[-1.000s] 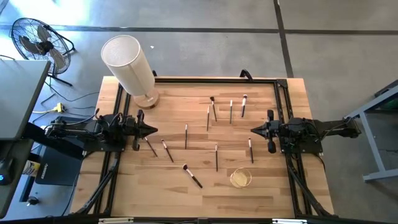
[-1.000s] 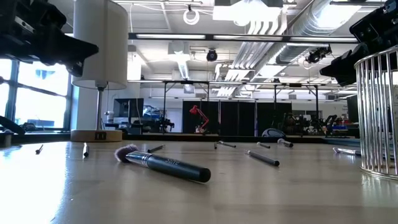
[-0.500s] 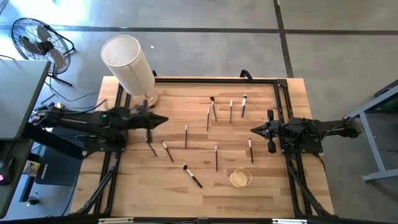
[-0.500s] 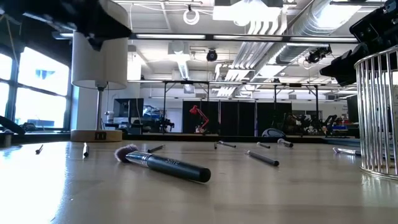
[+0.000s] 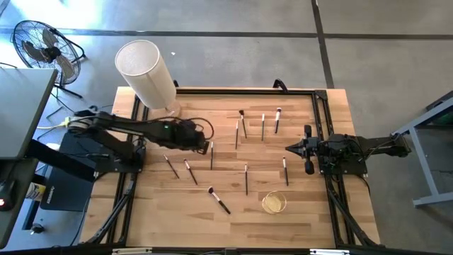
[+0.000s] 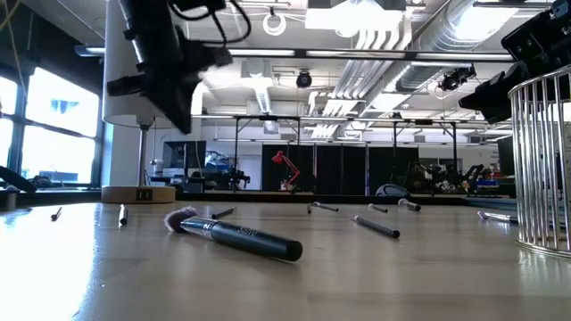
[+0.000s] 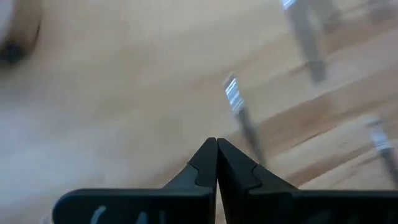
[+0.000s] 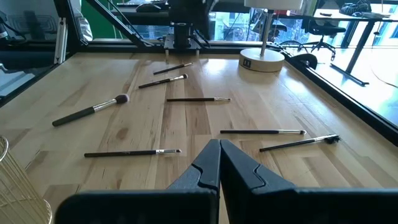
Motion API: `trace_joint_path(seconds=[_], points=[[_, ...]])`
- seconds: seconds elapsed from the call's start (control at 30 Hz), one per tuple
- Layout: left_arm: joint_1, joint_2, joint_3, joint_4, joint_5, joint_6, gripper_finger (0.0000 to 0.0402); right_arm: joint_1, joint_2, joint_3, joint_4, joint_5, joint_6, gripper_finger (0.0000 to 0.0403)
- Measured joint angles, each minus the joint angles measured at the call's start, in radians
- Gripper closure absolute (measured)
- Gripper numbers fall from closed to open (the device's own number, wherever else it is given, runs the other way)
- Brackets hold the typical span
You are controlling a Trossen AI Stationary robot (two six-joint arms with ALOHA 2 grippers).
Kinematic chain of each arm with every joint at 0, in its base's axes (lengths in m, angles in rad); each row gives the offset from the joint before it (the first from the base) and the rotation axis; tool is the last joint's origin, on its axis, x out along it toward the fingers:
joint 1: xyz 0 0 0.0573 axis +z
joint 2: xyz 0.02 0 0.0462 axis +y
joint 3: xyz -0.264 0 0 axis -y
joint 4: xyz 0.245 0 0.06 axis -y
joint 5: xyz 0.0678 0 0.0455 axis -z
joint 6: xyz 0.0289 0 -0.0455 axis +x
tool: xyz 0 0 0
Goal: Pick & Place Makeup Brushes
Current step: Put the eyeshadow brush into the makeup holder
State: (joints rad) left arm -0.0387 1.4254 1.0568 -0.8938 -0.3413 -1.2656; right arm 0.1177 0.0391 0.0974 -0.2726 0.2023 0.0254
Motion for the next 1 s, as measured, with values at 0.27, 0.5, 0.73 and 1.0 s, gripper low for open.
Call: trace_joint_path(seconds=[0.27,0.5,0.73,1.0], points=[[-0.001,0.063,-0.069,-0.078,0.176,-0.264,0.0387,0.0,0.0,0.0,0.0,0.0,0.0,0.0402],[0.0,0.063,-0.158,-0.065,0.242,-0.423,0.0323,0.0,0.0,0.0,0.0,0.0,0.0,0.0402],[0.0,0.063,-0.231,0.015,0.24,-0.545,0.0289,0.0,0.0,0.0,0.0,0.0,0.0,0.0402],[0.0,0.063,-0.252,0.095,0.214,-0.549,0.0289,0.0,0.0,0.0,0.0,0.0,0.0,0.0402]])
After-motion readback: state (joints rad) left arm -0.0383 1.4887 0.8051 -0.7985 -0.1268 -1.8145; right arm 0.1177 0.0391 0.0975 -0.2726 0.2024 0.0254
